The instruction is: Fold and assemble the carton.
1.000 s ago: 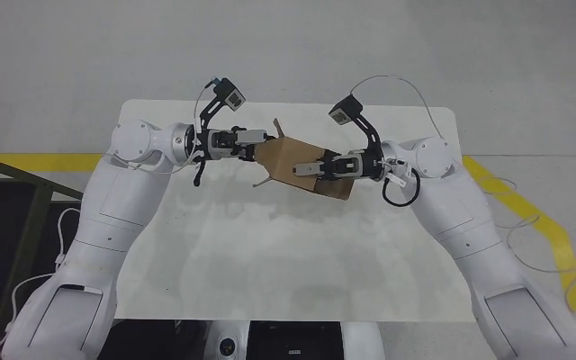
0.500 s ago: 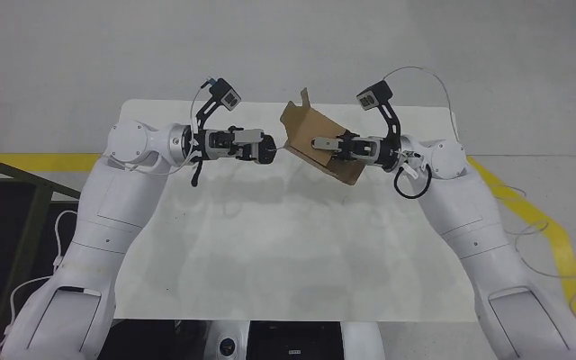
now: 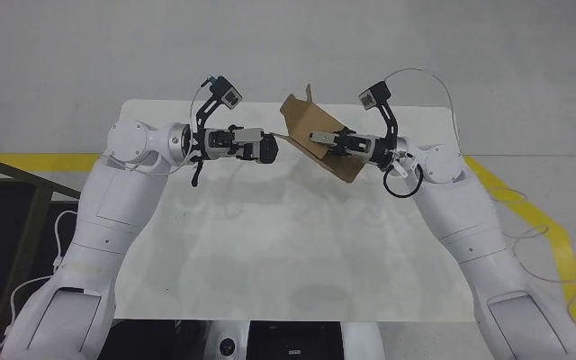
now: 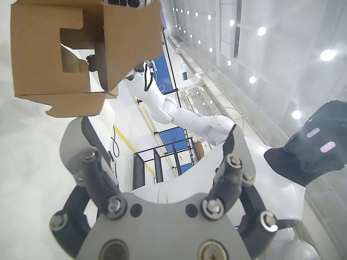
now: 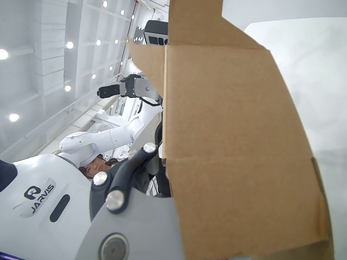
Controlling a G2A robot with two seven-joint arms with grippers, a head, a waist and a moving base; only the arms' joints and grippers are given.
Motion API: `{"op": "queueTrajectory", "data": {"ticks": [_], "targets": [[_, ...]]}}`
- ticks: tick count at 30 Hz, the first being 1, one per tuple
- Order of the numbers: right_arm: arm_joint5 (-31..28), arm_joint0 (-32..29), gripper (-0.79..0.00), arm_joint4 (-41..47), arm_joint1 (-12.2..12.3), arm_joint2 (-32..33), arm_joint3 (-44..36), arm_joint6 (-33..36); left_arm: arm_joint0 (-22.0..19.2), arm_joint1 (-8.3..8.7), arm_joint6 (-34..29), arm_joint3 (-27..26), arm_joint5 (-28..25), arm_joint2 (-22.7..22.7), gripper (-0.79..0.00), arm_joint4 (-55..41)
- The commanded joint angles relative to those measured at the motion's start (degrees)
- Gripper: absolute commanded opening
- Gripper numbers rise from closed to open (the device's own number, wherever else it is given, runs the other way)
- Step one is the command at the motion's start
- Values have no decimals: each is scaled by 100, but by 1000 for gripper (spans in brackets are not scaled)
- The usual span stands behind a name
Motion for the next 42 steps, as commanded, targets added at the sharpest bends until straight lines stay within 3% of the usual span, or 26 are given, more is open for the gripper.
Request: {"op": "queueTrajectory", "data": {"ticks": [1, 21, 42], "targets": [[20, 7, -785, -17, -6, -25, -19, 71, -9, 2, -1, 28, -6, -12, 0, 3], [68, 204, -785, 146, -112, -330, -51, 916, -51, -21, -31, 39, 7, 56, 0, -3], [-25, 299, -785, 267, -191, -383, 157, 1116, -46, -49, -100, -14, 26, 126, 0, -49]]}}
